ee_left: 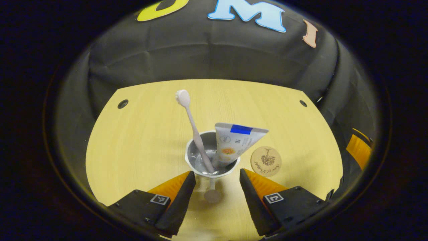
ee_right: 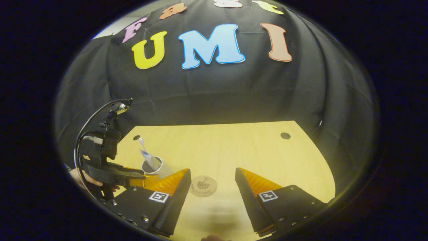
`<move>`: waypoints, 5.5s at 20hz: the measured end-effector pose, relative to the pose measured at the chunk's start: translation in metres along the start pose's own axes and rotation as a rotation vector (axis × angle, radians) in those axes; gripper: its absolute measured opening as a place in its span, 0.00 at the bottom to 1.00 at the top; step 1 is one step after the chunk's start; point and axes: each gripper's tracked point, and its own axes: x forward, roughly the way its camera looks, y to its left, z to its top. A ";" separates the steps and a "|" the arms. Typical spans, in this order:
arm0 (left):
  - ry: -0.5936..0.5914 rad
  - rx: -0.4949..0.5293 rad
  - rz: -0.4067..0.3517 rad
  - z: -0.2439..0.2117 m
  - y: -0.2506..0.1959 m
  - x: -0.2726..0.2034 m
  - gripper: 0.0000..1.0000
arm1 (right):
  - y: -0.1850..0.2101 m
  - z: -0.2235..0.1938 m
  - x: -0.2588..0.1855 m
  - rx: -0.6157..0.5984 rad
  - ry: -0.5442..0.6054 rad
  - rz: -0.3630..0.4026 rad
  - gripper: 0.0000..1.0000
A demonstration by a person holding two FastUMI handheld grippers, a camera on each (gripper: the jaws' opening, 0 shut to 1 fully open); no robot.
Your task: Put the toothbrush and toothpaste on the desktop into the cup, then pick up the cup and place it on the coaster on the desktop.
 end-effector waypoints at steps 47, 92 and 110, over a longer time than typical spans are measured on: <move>0.204 0.111 -0.048 -0.014 -0.121 0.059 0.36 | -0.072 -0.025 -0.007 0.123 0.083 -0.116 0.82; -0.471 0.027 -0.074 0.052 -0.103 -0.148 0.86 | 0.009 0.030 -0.074 -0.041 -0.196 -0.091 0.82; -0.935 -0.044 0.145 0.027 -0.073 -0.273 0.84 | 0.037 0.070 -0.099 -0.273 -0.490 -0.011 0.81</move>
